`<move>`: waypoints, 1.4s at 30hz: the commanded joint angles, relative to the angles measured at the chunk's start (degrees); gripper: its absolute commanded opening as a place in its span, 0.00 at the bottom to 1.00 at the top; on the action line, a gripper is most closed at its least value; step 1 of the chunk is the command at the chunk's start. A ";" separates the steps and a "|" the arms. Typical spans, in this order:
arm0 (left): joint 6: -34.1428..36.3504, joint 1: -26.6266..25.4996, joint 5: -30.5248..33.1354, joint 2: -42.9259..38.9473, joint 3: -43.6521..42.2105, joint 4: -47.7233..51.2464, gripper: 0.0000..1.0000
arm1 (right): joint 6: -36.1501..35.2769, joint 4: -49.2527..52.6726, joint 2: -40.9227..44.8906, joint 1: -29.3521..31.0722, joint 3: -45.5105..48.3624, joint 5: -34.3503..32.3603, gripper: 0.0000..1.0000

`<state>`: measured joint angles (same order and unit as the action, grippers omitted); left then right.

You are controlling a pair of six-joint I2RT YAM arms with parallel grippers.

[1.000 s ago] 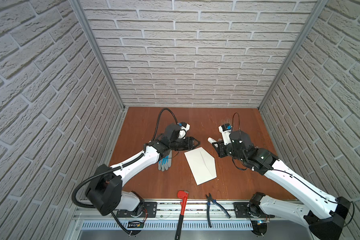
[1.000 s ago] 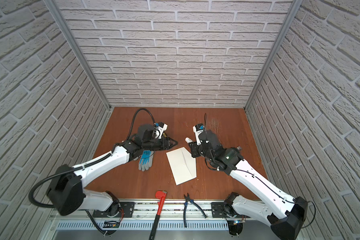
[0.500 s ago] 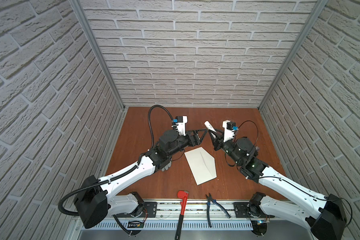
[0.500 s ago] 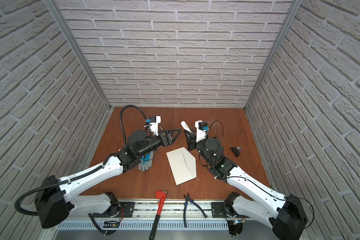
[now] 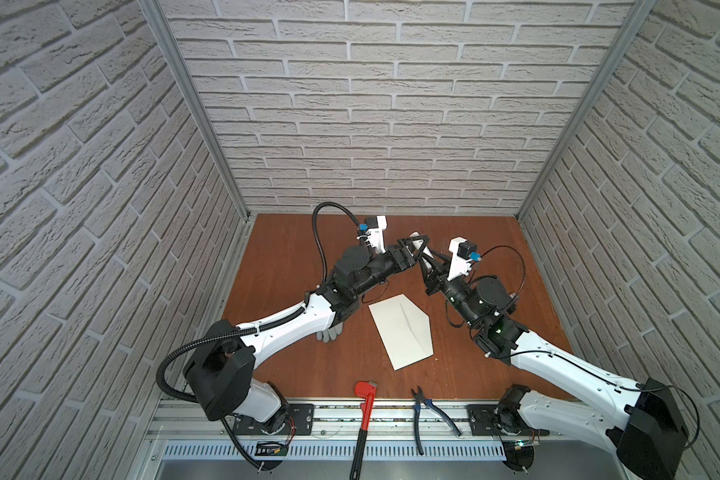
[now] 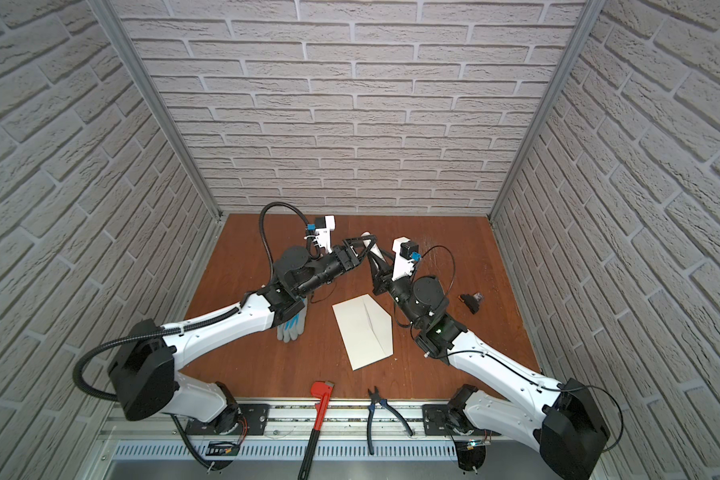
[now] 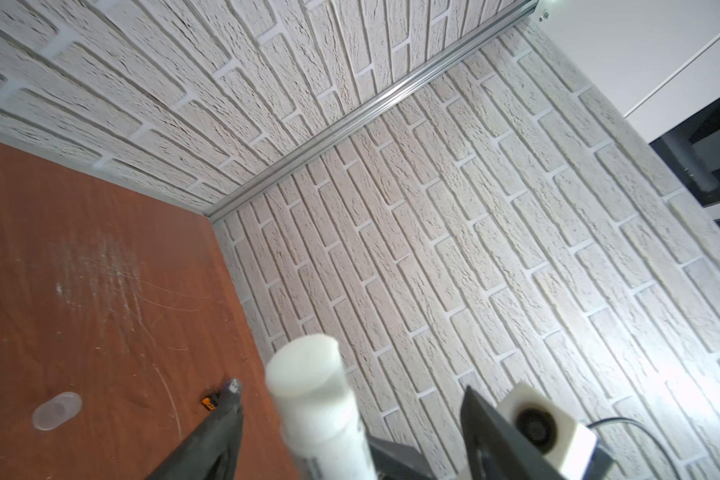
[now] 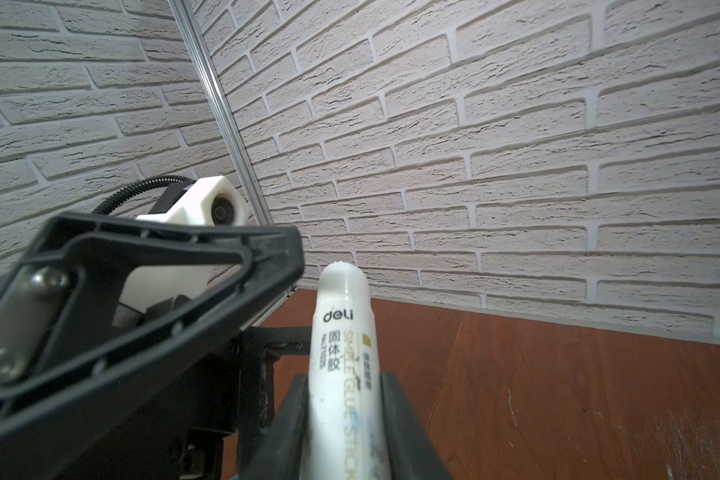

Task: Place the letter into the envelope and seal it
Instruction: 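Raise the glue stick toward the left gripper, close left gripper on it, open right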

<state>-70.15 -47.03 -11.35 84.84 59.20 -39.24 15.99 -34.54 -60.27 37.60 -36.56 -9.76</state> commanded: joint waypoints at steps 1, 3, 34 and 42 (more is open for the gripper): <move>-3.68 -0.35 -3.56 1.83 1.80 -4.67 0.72 | -1.31 -6.28 -0.09 0.01 1.13 0.57 0.06; -4.43 -0.41 -4.15 2.47 2.01 -4.88 0.67 | -1.77 -6.83 -0.28 0.01 1.53 0.79 0.06; 13.52 4.65 -0.59 -6.66 4.25 27.23 0.05 | -9.51 11.48 9.53 -0.03 5.07 0.75 0.52; 18.55 9.21 -1.08 -10.30 -0.04 37.36 0.06 | -11.62 32.24 9.57 -1.27 -0.89 -5.00 0.54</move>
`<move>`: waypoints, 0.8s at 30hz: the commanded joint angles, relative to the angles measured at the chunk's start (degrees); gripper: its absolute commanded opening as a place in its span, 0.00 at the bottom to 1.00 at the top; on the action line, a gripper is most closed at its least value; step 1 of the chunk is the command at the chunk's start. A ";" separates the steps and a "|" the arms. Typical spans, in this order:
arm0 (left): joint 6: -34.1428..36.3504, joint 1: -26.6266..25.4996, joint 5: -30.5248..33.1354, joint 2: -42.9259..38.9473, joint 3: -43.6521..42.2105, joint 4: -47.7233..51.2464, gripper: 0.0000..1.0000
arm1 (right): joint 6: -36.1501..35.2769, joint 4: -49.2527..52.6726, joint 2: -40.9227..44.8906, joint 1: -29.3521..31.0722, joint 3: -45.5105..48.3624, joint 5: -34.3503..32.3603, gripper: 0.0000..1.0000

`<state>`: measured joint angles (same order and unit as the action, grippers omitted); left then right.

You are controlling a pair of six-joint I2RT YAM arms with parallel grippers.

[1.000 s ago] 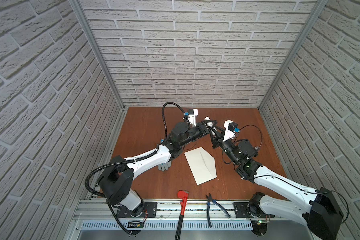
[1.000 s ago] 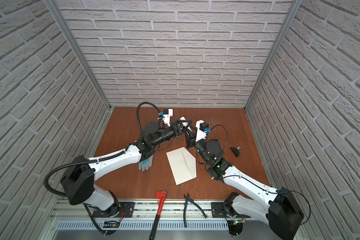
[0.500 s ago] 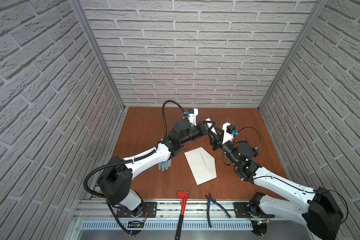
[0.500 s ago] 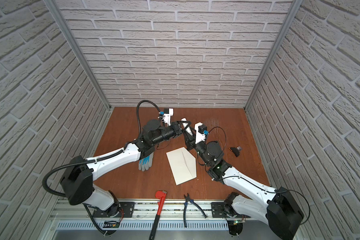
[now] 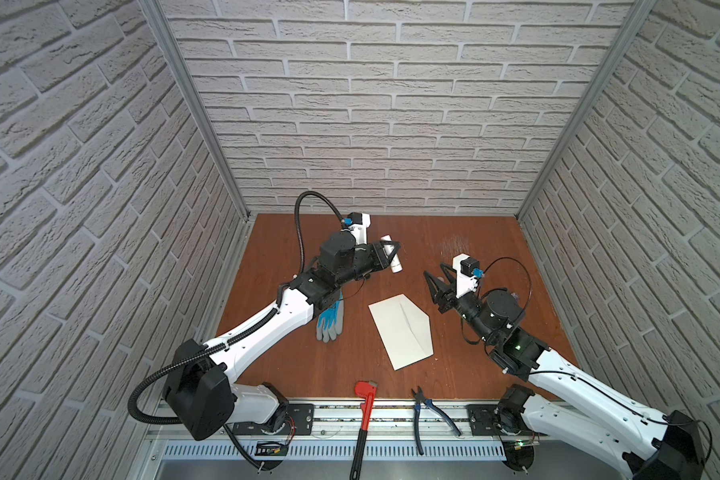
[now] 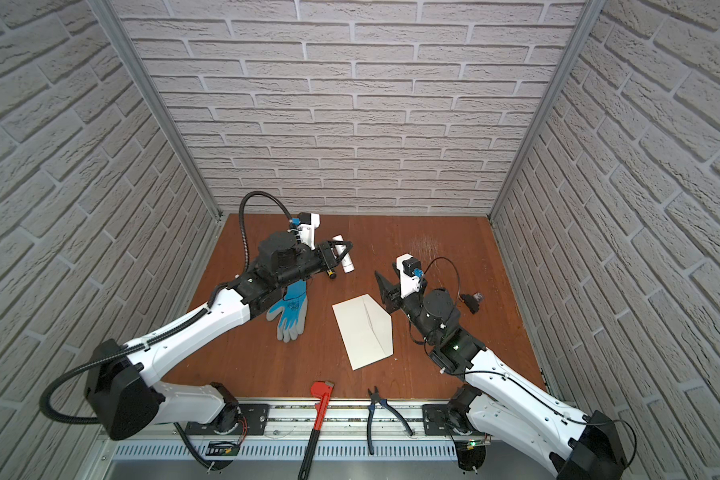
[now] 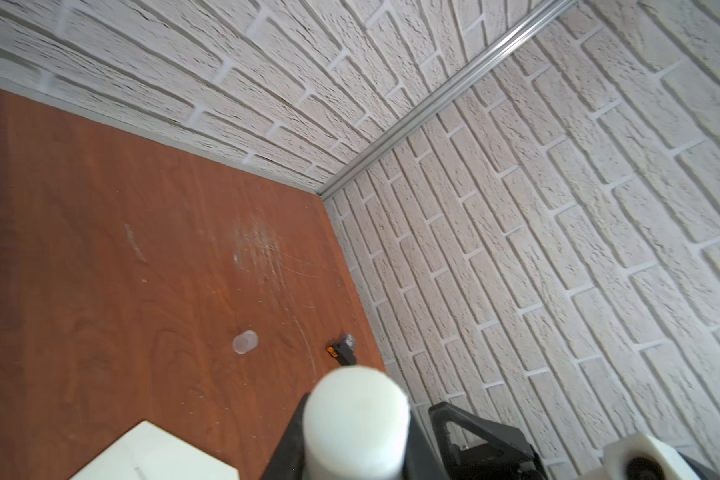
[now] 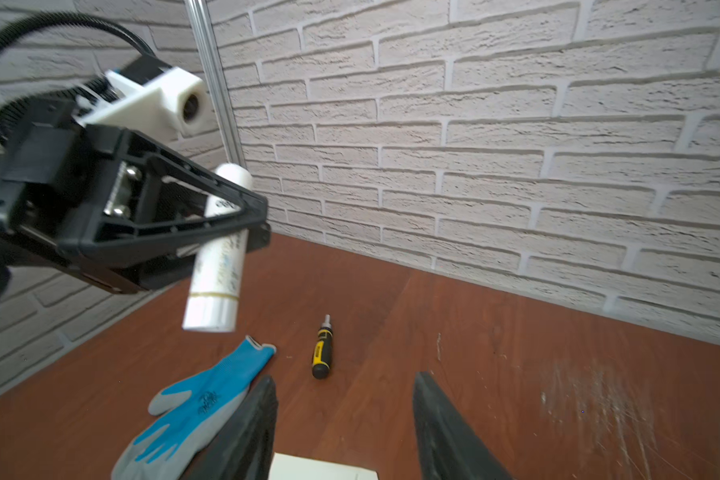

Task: Place the letter into the envelope and seal it
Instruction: 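Raise the glue stick toward the left gripper, close left gripper on it, open right, then lower the right gripper to the envelope flap while the left lowers the glue stick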

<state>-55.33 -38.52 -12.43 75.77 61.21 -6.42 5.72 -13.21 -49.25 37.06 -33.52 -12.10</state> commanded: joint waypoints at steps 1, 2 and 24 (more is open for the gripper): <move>3.95 1.17 -0.50 -1.40 -2.75 5.30 0.06 | -1.01 13.74 -2.58 -0.99 -5.38 -2.66 0.54; 4.05 1.52 -1.31 -1.58 -3.61 6.07 0.06 | -0.50 16.71 -3.83 -1.27 -6.94 -2.36 0.54; -5.15 2.93 -16.35 8.20 -20.79 -6.09 0.06 | 17.31 35.09 -34.50 -20.71 -17.15 27.77 0.63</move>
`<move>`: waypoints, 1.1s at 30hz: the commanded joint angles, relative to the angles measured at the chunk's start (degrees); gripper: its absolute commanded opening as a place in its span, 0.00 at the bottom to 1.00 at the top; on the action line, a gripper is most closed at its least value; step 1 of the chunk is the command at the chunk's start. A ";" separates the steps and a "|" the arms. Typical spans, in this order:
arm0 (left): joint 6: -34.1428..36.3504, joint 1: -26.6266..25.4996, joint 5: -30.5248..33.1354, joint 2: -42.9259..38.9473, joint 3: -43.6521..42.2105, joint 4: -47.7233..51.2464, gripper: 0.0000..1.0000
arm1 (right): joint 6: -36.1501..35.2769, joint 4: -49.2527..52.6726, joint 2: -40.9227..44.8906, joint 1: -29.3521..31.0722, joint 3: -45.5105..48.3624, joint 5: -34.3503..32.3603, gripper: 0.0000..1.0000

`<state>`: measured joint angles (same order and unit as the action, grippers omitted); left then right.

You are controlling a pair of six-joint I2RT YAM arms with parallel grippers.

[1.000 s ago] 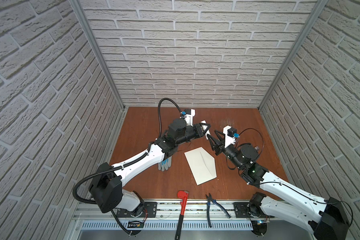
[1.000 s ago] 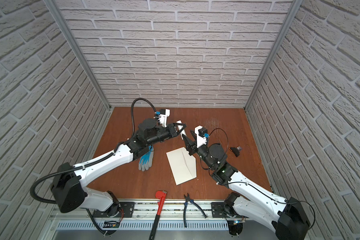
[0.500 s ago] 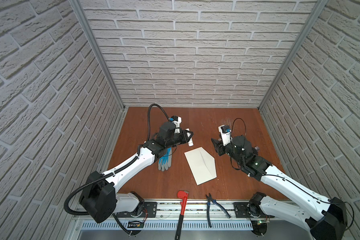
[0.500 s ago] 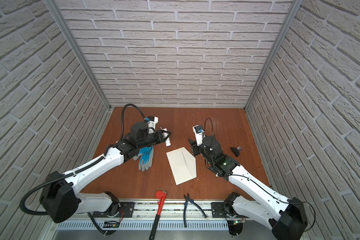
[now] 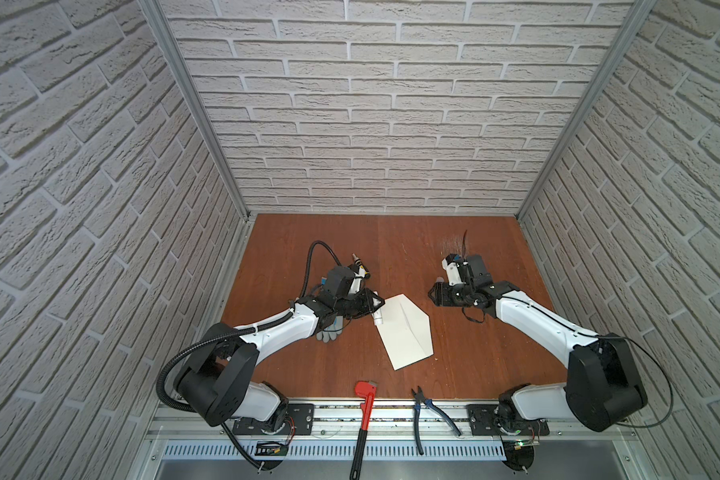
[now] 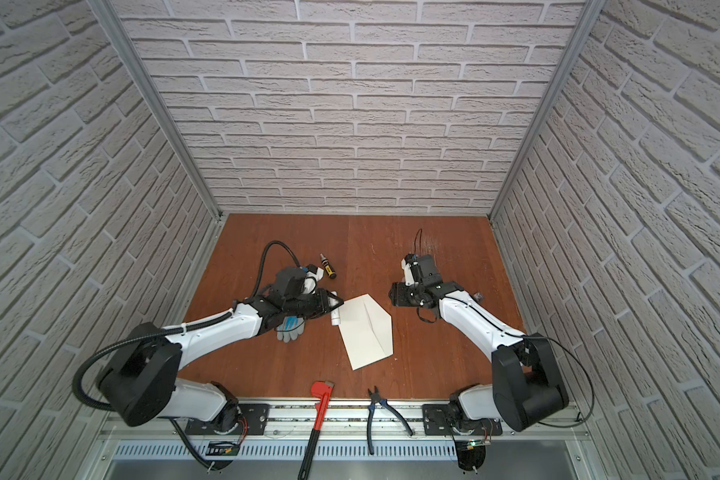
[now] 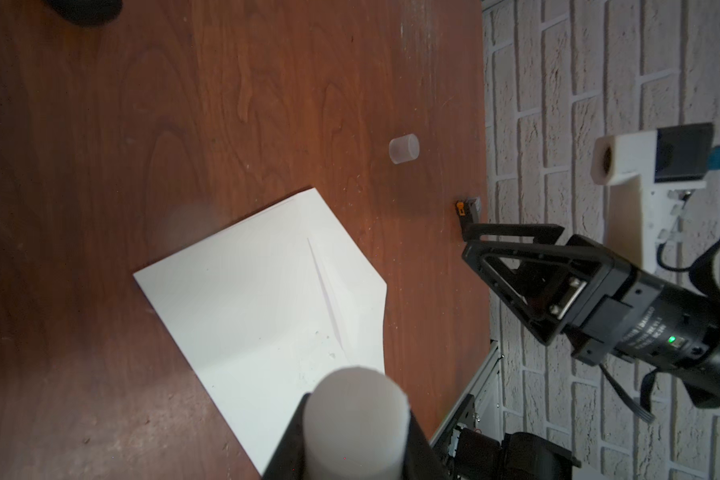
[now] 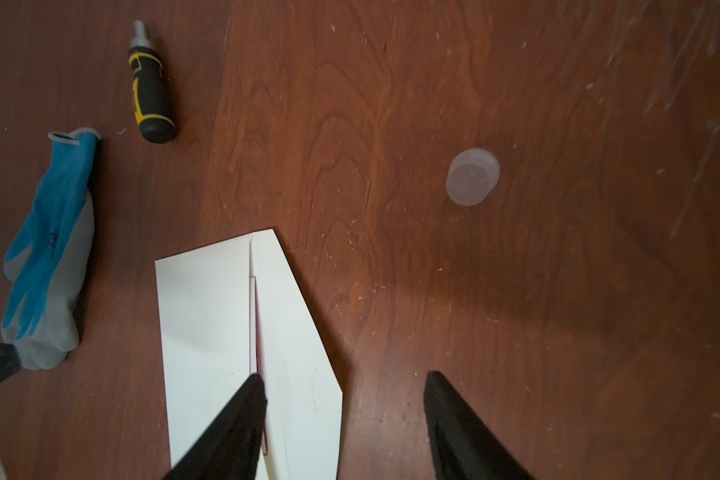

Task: Place the letter into the envelope and seal it
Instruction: 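Lower the right gripper to the envelope flap while the left lowers the glue stick, then fold the envelope flap over with the right gripper while the left holds the glue stick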

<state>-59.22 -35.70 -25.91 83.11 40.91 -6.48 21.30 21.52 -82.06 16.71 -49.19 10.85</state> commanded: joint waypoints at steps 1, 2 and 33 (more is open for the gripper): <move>-1.16 0.11 -3.15 1.44 -0.52 -6.00 0.06 | 1.73 0.33 -2.87 -0.47 -1.59 5.23 0.63; -1.07 0.11 -3.47 2.14 -0.48 -6.00 0.06 | 1.64 0.37 -4.07 -0.49 -1.75 5.75 0.63; 0.07 0.10 -6.60 16.30 0.92 -6.44 0.02 | 1.37 2.65 -10.13 -0.19 -0.16 14.32 0.13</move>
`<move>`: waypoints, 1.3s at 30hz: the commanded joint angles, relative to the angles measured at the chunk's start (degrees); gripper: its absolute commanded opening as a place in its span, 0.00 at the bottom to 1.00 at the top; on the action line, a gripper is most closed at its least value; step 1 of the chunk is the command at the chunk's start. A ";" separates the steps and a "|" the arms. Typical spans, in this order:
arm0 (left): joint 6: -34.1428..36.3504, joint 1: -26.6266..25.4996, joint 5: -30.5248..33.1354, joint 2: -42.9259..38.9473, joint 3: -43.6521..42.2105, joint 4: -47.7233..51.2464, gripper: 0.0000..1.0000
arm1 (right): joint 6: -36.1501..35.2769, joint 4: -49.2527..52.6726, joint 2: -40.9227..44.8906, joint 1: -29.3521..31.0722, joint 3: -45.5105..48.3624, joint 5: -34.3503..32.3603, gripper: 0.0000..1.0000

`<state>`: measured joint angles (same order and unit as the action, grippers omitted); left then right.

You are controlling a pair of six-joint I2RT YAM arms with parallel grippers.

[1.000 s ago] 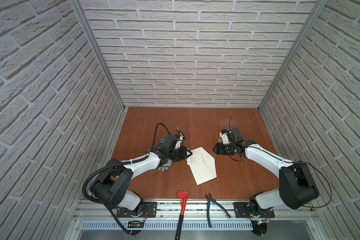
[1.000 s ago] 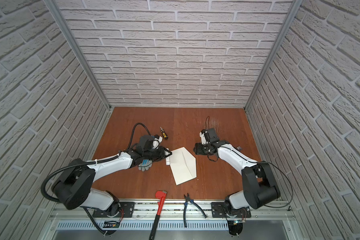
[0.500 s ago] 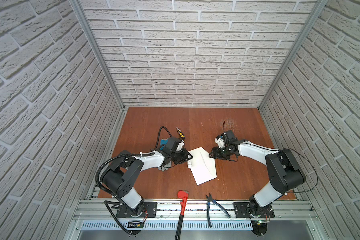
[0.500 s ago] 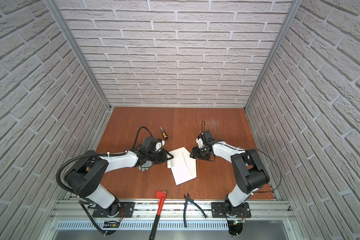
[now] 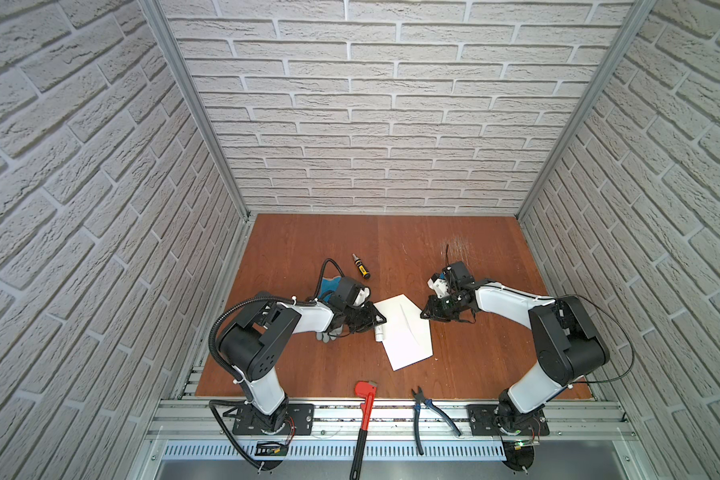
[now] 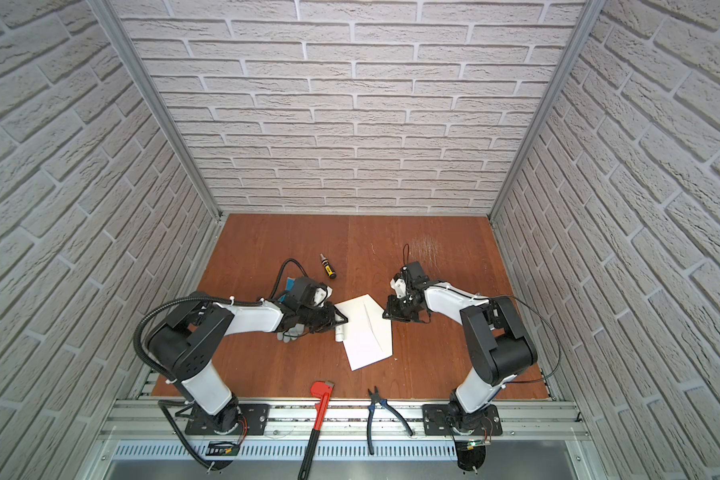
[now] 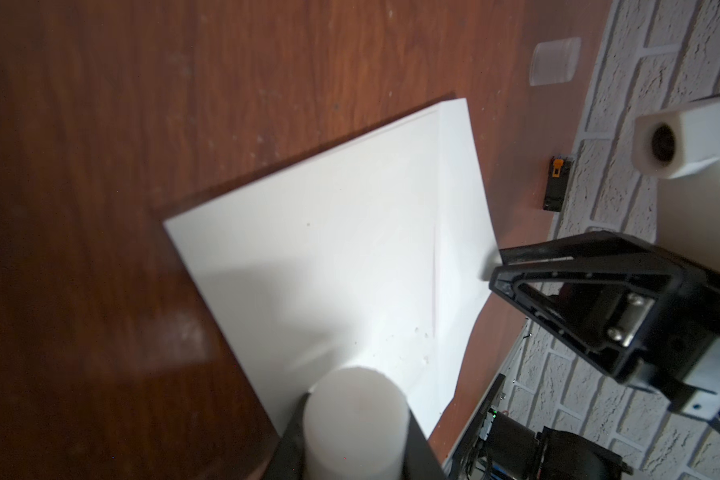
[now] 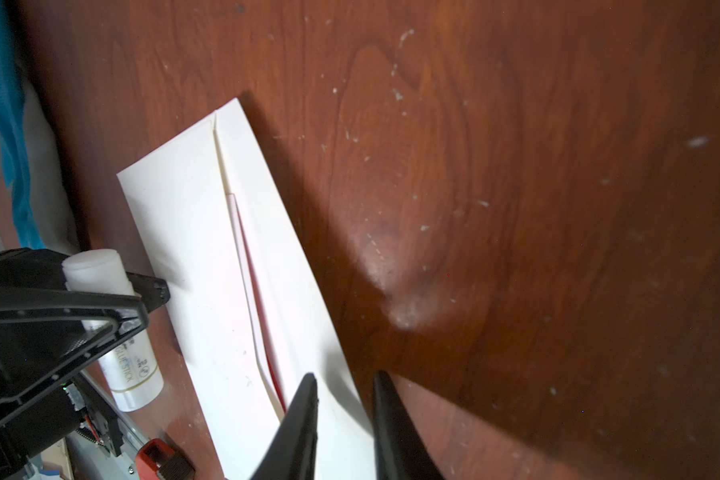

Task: Place the letter into the envelope and seal it
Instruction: 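Fold the envelope flap over with the right gripper while the left holds the glue stick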

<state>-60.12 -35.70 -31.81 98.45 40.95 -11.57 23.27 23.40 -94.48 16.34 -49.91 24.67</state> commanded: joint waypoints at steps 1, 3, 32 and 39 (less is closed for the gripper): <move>0.97 0.10 -0.75 0.96 0.86 -1.26 0.02 | -0.51 0.77 2.64 0.19 0.94 0.27 0.10; 1.06 0.08 -0.88 0.89 0.89 -1.17 0.02 | -0.26 0.76 3.75 0.19 1.84 -0.41 0.06; 2.30 -3.96 -3.98 7.02 4.64 0.85 0.02 | 3.93 9.17 15.68 8.65 3.76 -11.65 0.23; 2.57 -4.01 -4.13 7.61 4.91 1.51 0.00 | 4.80 10.26 15.35 11.93 1.76 -11.38 0.34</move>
<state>-58.65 -39.55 -36.71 104.09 45.67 -12.51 27.05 32.86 -79.29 27.40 -46.92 12.95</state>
